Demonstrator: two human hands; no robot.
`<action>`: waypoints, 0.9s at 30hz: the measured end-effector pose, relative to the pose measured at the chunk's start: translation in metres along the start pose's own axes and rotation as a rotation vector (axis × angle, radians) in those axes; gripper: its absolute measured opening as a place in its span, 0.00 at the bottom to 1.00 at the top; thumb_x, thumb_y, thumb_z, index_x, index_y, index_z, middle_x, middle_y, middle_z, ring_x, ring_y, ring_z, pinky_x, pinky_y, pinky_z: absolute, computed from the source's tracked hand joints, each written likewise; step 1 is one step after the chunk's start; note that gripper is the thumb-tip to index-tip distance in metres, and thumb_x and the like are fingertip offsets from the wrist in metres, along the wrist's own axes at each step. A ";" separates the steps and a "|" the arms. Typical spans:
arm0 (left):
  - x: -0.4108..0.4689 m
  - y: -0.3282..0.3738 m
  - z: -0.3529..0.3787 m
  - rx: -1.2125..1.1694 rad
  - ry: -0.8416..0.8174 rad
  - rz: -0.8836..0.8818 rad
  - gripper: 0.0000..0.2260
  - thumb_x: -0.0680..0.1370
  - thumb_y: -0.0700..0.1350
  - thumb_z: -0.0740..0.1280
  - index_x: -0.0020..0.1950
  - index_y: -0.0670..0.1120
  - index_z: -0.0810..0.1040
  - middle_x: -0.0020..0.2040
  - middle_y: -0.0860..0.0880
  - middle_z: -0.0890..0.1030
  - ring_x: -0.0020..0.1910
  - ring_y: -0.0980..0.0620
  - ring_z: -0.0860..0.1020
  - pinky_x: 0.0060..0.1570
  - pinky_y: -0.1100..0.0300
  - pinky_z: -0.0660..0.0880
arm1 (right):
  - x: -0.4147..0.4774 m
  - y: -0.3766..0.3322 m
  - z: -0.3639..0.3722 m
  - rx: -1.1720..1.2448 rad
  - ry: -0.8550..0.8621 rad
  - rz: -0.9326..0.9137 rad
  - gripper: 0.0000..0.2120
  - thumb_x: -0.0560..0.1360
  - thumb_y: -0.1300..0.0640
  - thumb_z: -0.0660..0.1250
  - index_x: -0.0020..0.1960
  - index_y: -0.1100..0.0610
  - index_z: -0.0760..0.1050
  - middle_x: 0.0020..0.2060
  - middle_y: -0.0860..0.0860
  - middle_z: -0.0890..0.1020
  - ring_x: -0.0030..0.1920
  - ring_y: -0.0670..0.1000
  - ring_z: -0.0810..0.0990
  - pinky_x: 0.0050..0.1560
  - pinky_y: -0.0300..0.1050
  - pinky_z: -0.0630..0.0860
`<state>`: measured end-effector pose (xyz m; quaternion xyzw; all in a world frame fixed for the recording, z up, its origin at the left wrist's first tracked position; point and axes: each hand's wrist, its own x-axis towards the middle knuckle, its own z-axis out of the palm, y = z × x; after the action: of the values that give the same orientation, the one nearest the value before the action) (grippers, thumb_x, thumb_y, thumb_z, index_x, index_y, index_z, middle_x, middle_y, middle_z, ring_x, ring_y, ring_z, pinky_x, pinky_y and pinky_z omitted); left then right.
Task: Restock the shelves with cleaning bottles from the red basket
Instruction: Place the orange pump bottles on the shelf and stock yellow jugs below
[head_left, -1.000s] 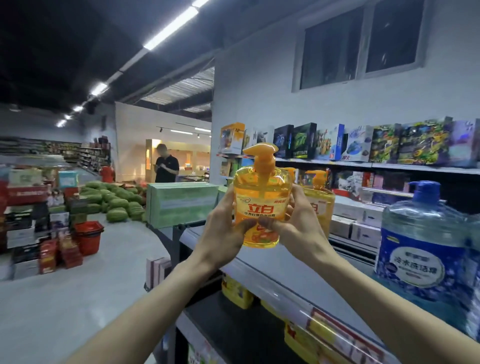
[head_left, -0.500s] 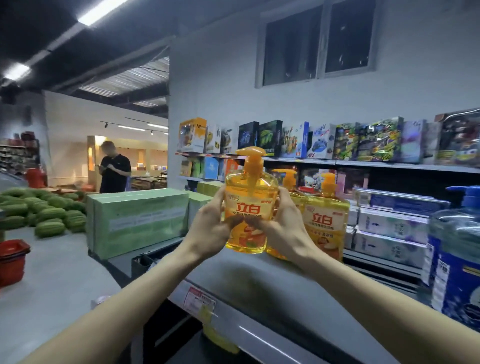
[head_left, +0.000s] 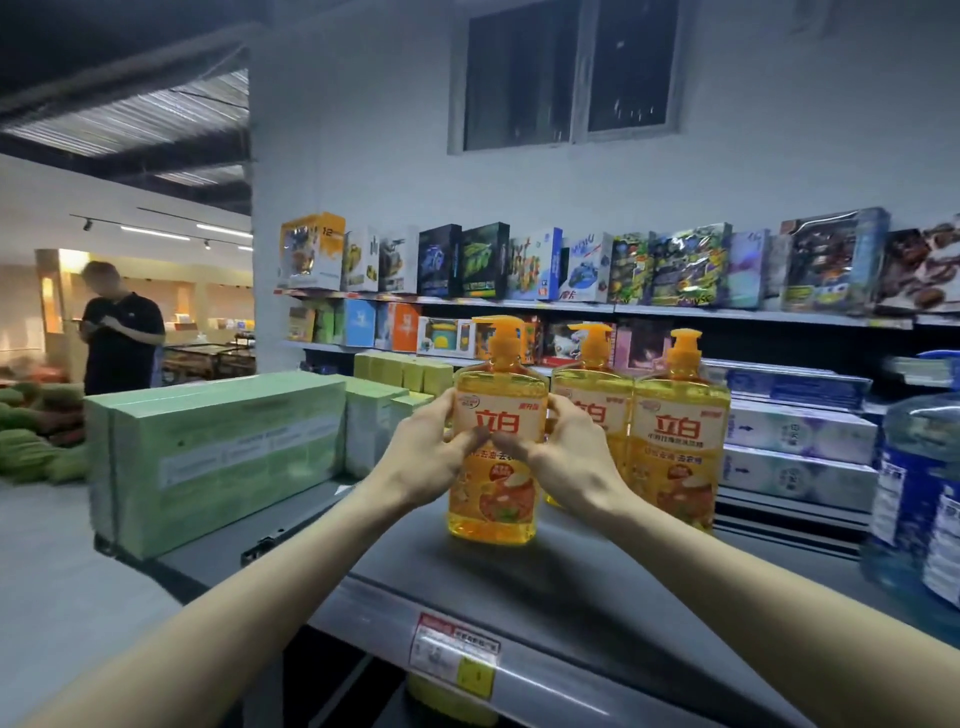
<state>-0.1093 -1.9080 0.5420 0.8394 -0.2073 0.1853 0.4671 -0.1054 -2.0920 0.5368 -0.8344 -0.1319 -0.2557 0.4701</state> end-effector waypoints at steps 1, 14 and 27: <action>-0.001 0.002 0.000 -0.012 -0.015 -0.008 0.19 0.85 0.48 0.68 0.76 0.51 0.73 0.67 0.53 0.82 0.64 0.49 0.81 0.64 0.43 0.81 | -0.002 -0.001 -0.001 0.002 -0.004 0.005 0.26 0.73 0.46 0.81 0.67 0.49 0.76 0.55 0.42 0.85 0.53 0.42 0.84 0.52 0.40 0.83; -0.043 -0.042 0.009 -0.122 -0.215 -0.133 0.29 0.77 0.40 0.72 0.66 0.73 0.74 0.61 0.73 0.80 0.65 0.69 0.76 0.70 0.53 0.73 | -0.075 0.006 -0.006 -0.013 -0.377 0.167 0.31 0.79 0.54 0.74 0.70 0.32 0.60 0.56 0.22 0.74 0.53 0.19 0.73 0.60 0.26 0.66; 0.018 -0.052 0.019 -0.181 -0.287 -0.178 0.27 0.70 0.39 0.68 0.64 0.62 0.82 0.60 0.60 0.86 0.65 0.53 0.81 0.69 0.45 0.77 | -0.018 0.022 0.010 -0.040 -0.302 0.301 0.33 0.75 0.48 0.75 0.78 0.45 0.69 0.66 0.41 0.82 0.68 0.46 0.78 0.76 0.49 0.69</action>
<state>-0.0649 -1.9027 0.5043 0.8267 -0.2128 0.0021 0.5208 -0.1073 -2.0948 0.5075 -0.8827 -0.0696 -0.0571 0.4612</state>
